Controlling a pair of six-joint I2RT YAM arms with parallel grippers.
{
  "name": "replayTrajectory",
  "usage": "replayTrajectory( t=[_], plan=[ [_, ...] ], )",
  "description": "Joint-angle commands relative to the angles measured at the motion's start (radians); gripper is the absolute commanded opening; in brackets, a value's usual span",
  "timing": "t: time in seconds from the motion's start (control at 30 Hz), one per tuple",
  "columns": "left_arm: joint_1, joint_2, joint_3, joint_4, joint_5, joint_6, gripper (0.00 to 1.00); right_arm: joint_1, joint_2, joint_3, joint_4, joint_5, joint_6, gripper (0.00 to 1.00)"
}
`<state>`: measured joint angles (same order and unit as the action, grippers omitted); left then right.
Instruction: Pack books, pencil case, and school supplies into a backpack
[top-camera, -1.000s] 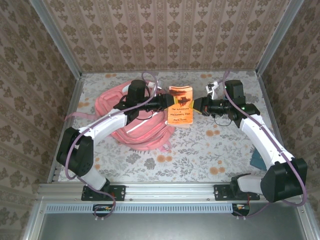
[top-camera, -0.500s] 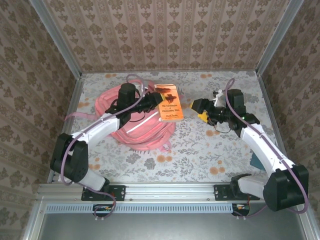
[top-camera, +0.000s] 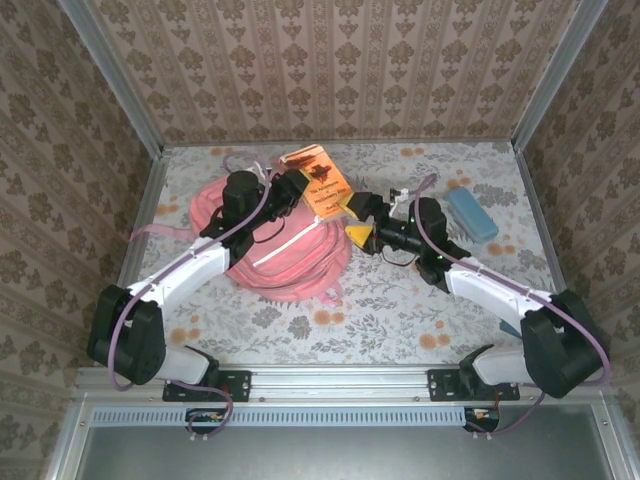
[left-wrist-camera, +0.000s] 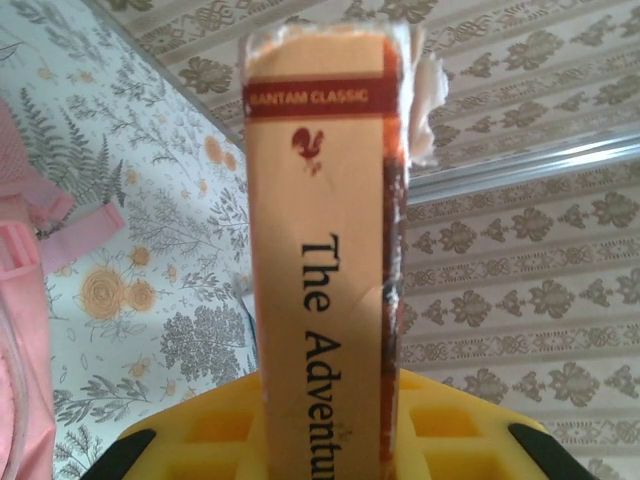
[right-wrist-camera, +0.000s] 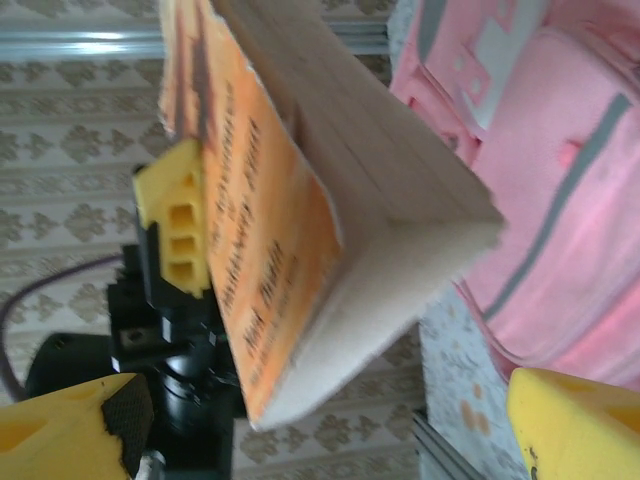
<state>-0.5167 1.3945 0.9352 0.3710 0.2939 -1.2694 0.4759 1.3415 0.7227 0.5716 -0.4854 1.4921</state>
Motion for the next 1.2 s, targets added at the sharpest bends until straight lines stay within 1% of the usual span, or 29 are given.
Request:
replayTrajectory(
  t=[0.0, 0.17, 0.27, 0.37, 0.43, 0.53, 0.63, 0.73, 0.8, 0.83, 0.9, 0.93, 0.97, 1.03, 1.1, 1.17],
  plan=[
    [-0.009, -0.030, -0.006, 0.093, -0.038, -0.072, 0.17, 0.024, 0.073, 0.036, 0.178, 0.089, 0.131, 0.93],
    [-0.014, -0.027, -0.027, 0.120, -0.065, -0.120, 0.17, 0.060, 0.159, 0.094, 0.219, 0.104, 0.159, 0.92],
    [-0.017, -0.022, -0.030, 0.141, -0.071, -0.136, 0.16, 0.072, 0.198, 0.094, 0.289, 0.123, 0.193, 0.90],
    [-0.020, -0.021, -0.035, 0.138, -0.077, -0.139, 0.16, 0.073, 0.224, 0.085, 0.355, 0.138, 0.227, 0.85],
    [-0.020, -0.022, -0.041, 0.140, -0.080, -0.140, 0.16, 0.073, 0.226, 0.075, 0.366, 0.147, 0.232, 0.80],
    [-0.020, -0.024, -0.052, 0.141, -0.085, -0.144, 0.16, 0.073, 0.213, 0.050, 0.362, 0.174, 0.229, 0.71],
    [-0.021, -0.025, -0.059, 0.143, -0.088, -0.147, 0.16, 0.073, 0.197, 0.032, 0.357, 0.198, 0.221, 0.59],
    [-0.022, -0.027, -0.065, 0.138, -0.087, -0.148, 0.16, 0.074, 0.184, 0.026, 0.342, 0.213, 0.204, 0.43],
    [-0.020, -0.030, -0.072, 0.131, -0.087, -0.152, 0.18, 0.072, 0.173, 0.021, 0.323, 0.224, 0.184, 0.33],
    [-0.020, -0.032, -0.077, 0.121, -0.092, -0.156, 0.21, 0.070, 0.167, 0.021, 0.307, 0.228, 0.172, 0.29],
    [-0.019, -0.048, -0.099, 0.096, -0.112, -0.163, 0.36, 0.066, 0.147, 0.024, 0.252, 0.235, 0.131, 0.23],
    [-0.018, -0.057, -0.105, 0.077, -0.121, -0.158, 0.42, 0.063, 0.136, 0.025, 0.223, 0.238, 0.107, 0.22],
    [-0.015, -0.070, -0.111, 0.044, -0.133, -0.145, 0.50, 0.060, 0.124, 0.029, 0.184, 0.240, 0.080, 0.21],
    [-0.010, -0.099, -0.114, -0.053, -0.157, -0.101, 0.66, 0.051, 0.092, 0.043, 0.071, 0.243, 0.006, 0.17],
    [-0.005, -0.128, -0.115, -0.155, -0.182, -0.037, 0.78, 0.039, 0.058, 0.054, -0.050, 0.256, -0.071, 0.16],
    [0.004, -0.154, -0.111, -0.267, -0.199, 0.036, 0.85, 0.021, 0.006, 0.068, -0.162, 0.264, -0.149, 0.16]
  ],
)
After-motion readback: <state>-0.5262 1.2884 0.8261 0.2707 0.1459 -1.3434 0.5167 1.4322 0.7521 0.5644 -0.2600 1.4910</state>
